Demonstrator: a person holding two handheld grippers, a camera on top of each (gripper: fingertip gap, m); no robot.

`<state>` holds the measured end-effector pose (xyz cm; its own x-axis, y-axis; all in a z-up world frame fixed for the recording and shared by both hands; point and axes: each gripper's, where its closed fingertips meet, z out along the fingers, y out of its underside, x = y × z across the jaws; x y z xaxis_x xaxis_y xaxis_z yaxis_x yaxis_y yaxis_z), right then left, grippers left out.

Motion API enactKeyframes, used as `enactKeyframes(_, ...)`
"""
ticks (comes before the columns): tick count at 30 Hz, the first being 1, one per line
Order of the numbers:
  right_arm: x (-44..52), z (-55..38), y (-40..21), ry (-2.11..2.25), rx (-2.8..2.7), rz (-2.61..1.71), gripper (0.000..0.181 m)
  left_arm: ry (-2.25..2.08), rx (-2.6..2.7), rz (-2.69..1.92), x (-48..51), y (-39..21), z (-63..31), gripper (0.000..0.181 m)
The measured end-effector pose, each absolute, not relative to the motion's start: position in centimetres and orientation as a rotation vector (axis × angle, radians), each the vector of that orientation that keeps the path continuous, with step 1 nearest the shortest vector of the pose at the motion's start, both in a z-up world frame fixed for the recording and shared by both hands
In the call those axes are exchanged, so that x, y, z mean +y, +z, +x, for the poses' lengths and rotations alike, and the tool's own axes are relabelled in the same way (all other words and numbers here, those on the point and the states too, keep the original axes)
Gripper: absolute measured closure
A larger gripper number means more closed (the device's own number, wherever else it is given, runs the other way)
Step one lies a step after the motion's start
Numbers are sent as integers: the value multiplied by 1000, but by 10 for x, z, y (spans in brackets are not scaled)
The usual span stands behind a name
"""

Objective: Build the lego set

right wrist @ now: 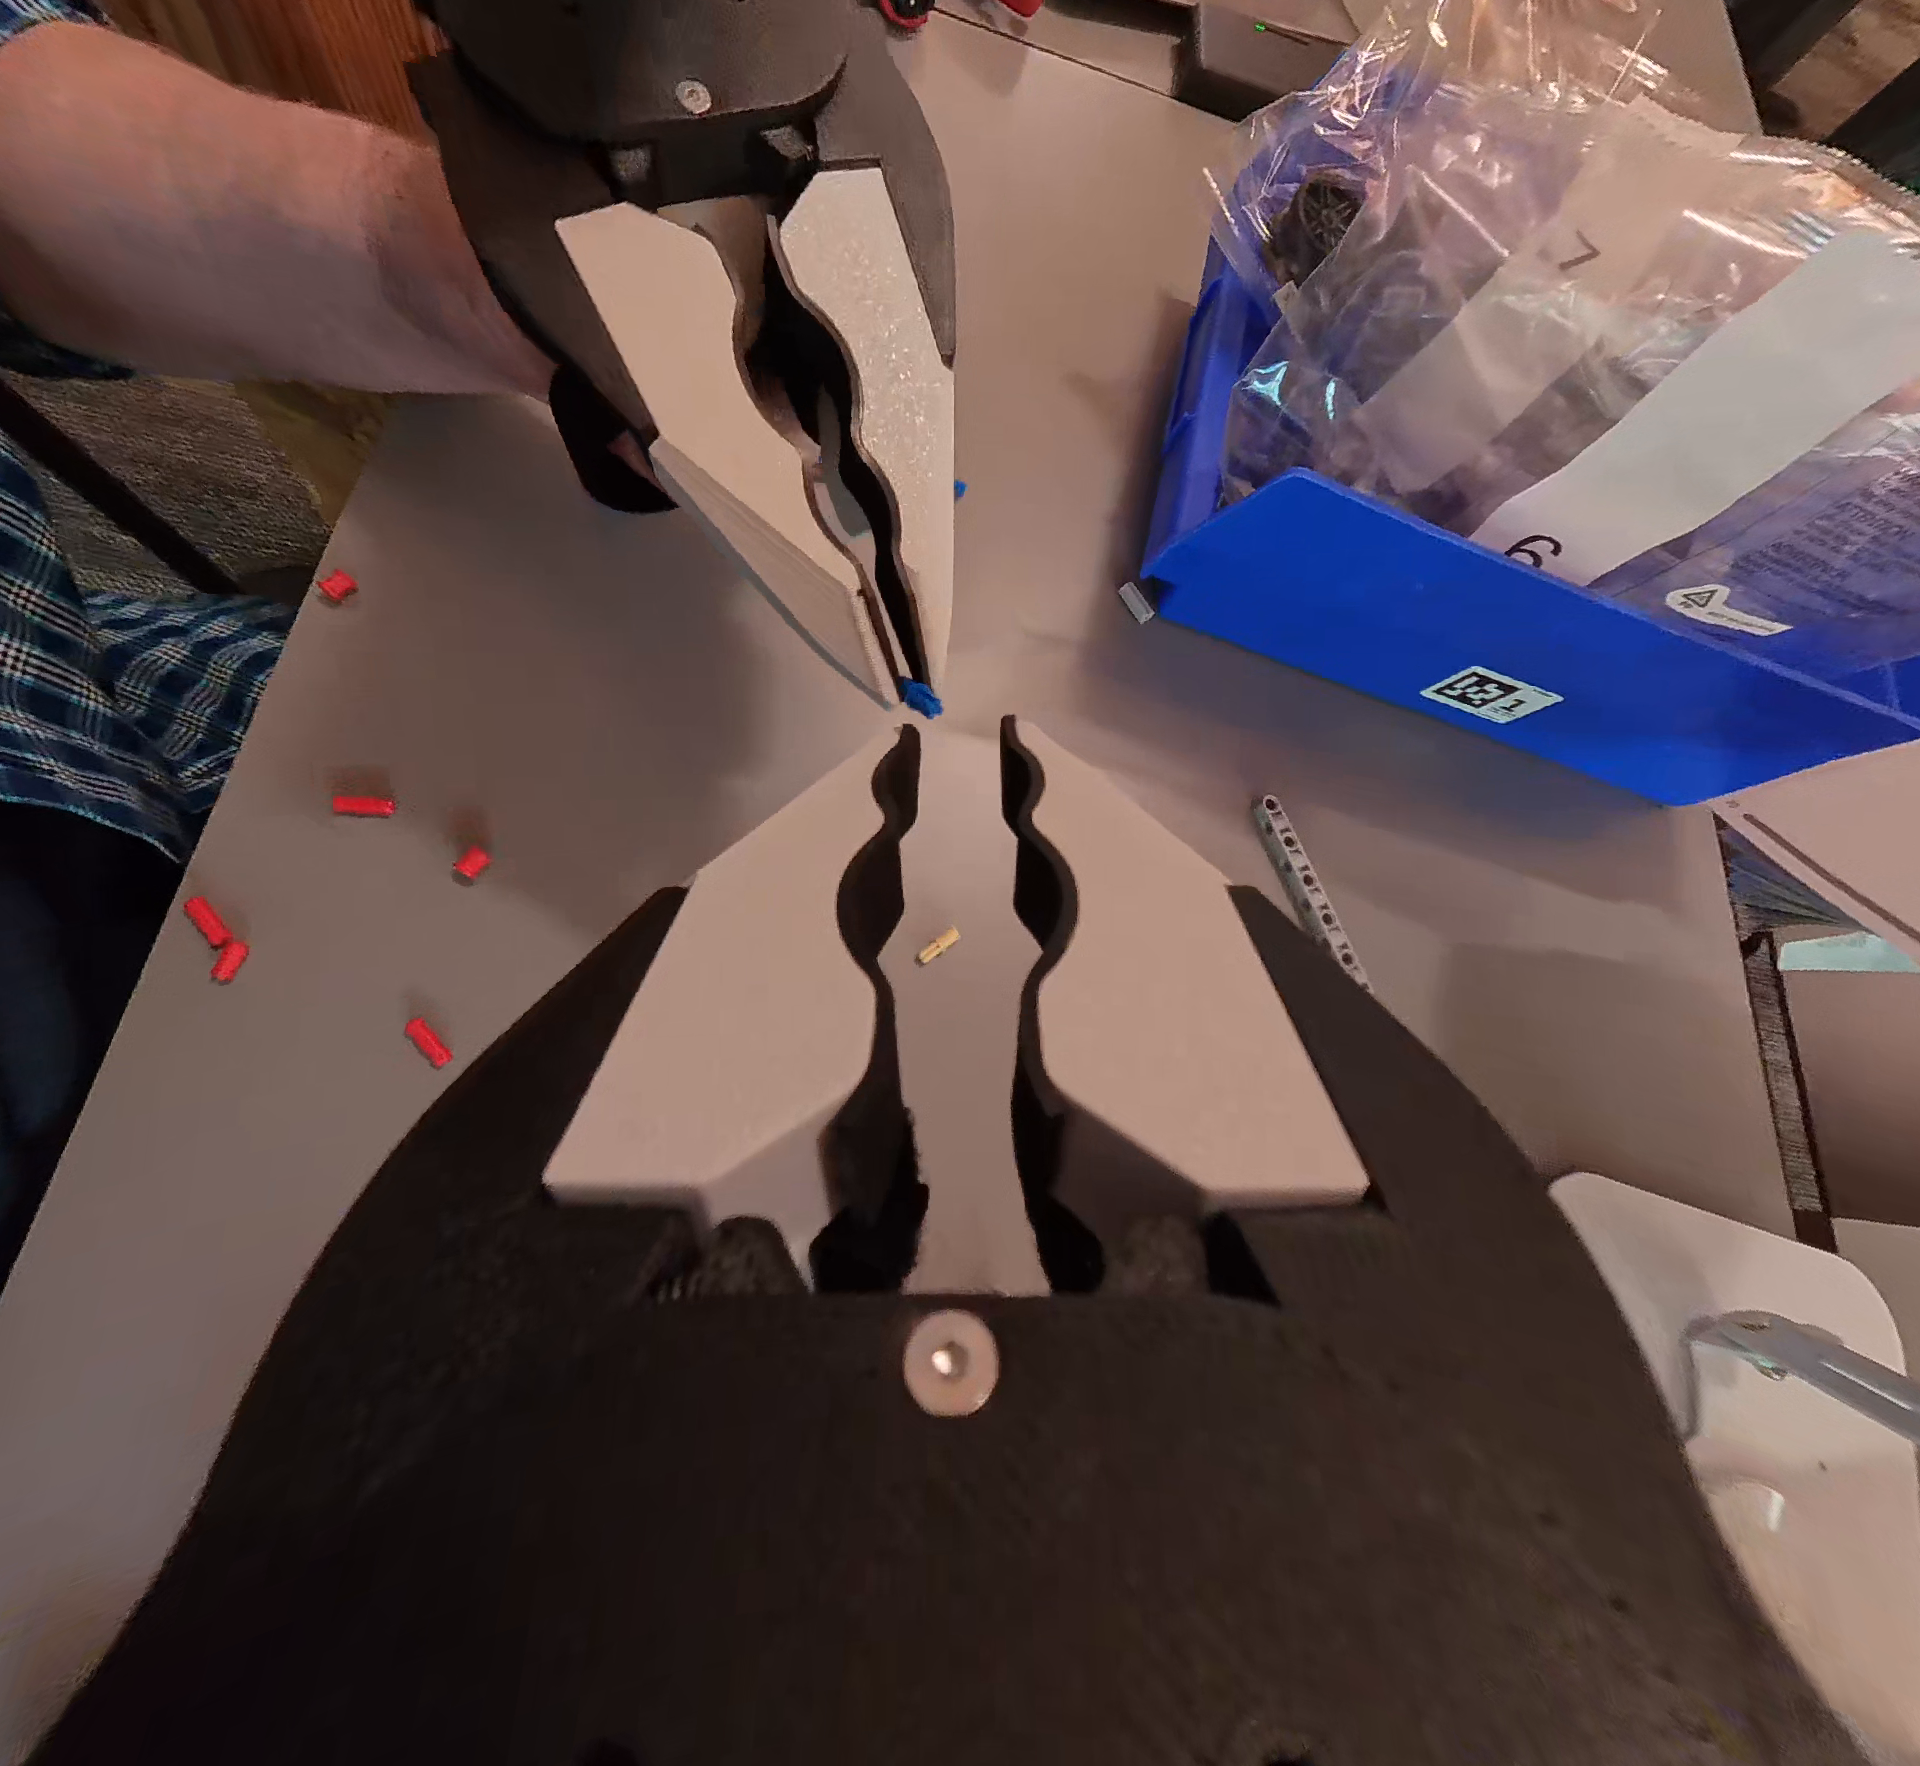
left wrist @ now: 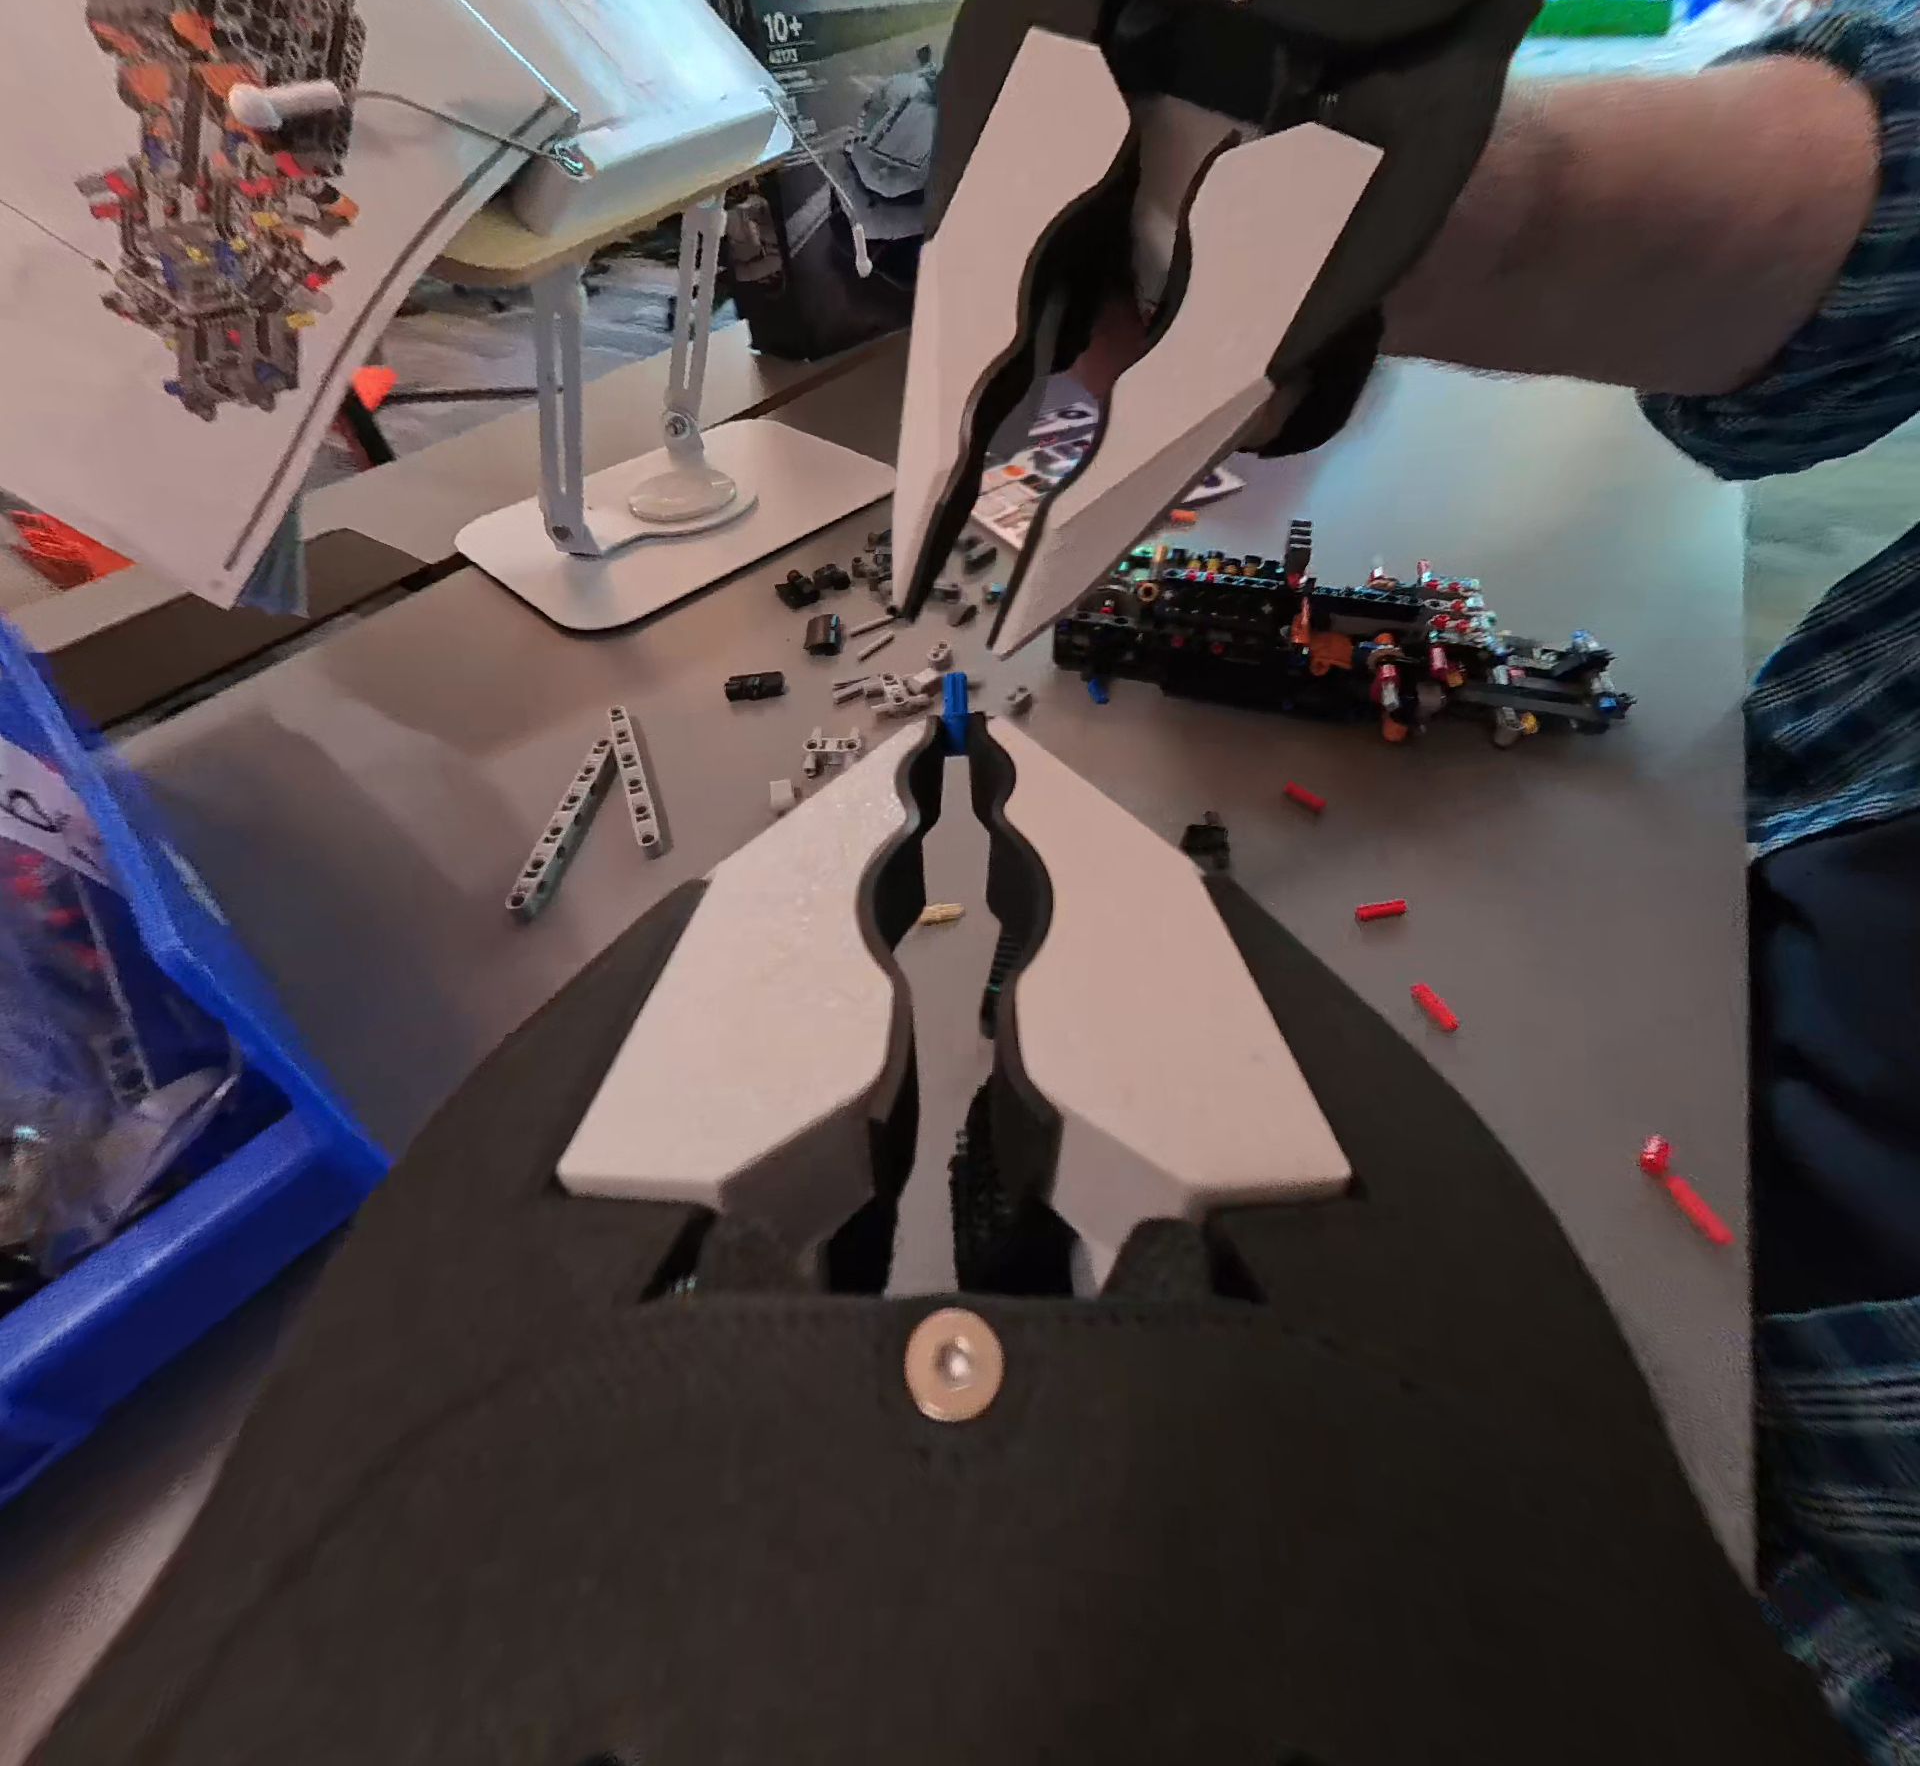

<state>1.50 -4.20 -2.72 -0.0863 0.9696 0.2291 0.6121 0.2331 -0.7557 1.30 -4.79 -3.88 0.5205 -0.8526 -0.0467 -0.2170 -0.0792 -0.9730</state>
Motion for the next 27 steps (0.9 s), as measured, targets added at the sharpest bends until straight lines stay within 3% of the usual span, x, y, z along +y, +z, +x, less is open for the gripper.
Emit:
enactKeyframes(17, -53, 20, -46, 799, -1881, -1556, 181, -474, 1072, -1553, -54, -47, 24, 173)
enactKeyframes(19, -47, 26, -56, 719, -1925, -1568, 181, -476, 1101, -1619, -54, -59, 21, 162)
enactKeyframes(27, -35, 59, -114, 401, -2211, -1589, 180, -429, 1266, -1848, -53, -118, 30, 160)
